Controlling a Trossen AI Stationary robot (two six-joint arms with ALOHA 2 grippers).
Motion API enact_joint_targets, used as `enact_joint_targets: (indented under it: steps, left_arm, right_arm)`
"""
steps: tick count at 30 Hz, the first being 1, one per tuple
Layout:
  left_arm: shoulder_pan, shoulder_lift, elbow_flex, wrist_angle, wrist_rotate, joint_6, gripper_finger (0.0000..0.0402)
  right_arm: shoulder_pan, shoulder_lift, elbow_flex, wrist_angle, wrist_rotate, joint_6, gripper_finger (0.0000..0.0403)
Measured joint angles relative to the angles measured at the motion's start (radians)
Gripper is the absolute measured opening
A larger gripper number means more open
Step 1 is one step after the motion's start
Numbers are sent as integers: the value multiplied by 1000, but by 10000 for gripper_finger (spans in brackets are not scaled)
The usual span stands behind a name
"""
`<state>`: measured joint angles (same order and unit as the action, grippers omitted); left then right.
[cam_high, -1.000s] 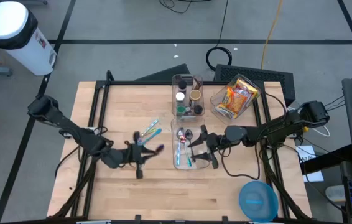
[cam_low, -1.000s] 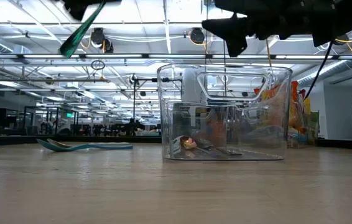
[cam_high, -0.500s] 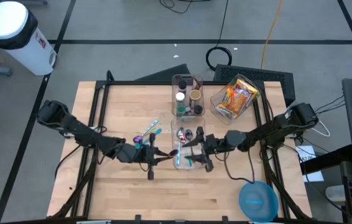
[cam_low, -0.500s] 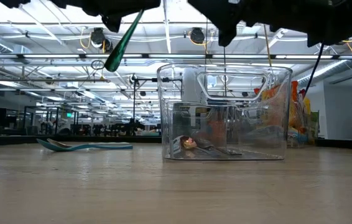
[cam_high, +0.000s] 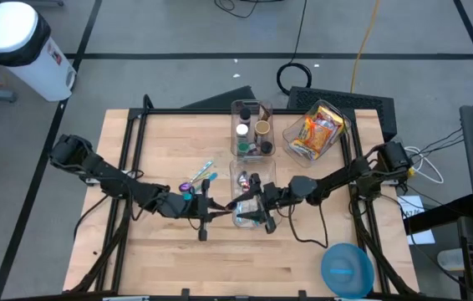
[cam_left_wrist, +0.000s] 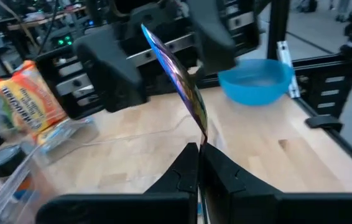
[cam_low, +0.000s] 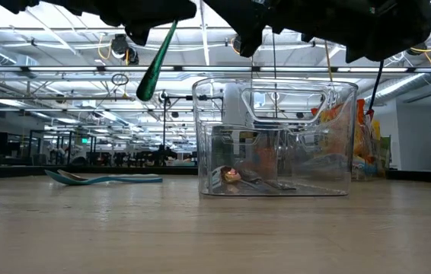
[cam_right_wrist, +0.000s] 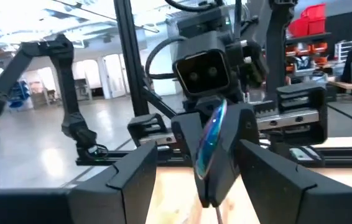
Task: Pick & Place Food Item
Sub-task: Put the bottom rainbow spoon into the bottom transparent bin
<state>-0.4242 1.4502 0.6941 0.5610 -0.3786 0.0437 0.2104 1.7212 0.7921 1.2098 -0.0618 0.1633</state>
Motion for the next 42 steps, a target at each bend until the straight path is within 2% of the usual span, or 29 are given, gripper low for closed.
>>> enact_joint_targets:
  steps: [5,9,15,20,33,39,42]
  left_arm:
    - [-2,0,0,2,7,-2,12]
    - [10,0,0,2,8,-4,6]
    - [26,0,0,-19,10,-40,14]
    - [27,0,0,-22,10,-48,7]
    - [31,0,0,-20,15,-56,17]
    - [39,0,0,-21,17,-65,9]
    - [39,0,0,-21,13,-99,38]
  right_arm:
    - [-2,0,0,-2,-45,29,212]
    - [0,0,7,6,7,6,212]
    - [-1,0,18,5,8,1,200]
    - [-2,0,18,-2,9,1,160]
    - [-1,0,18,-29,8,-2,12]
    - [2,-1,18,-30,7,-51,5]
    - [7,-1,18,-33,7,-72,2]
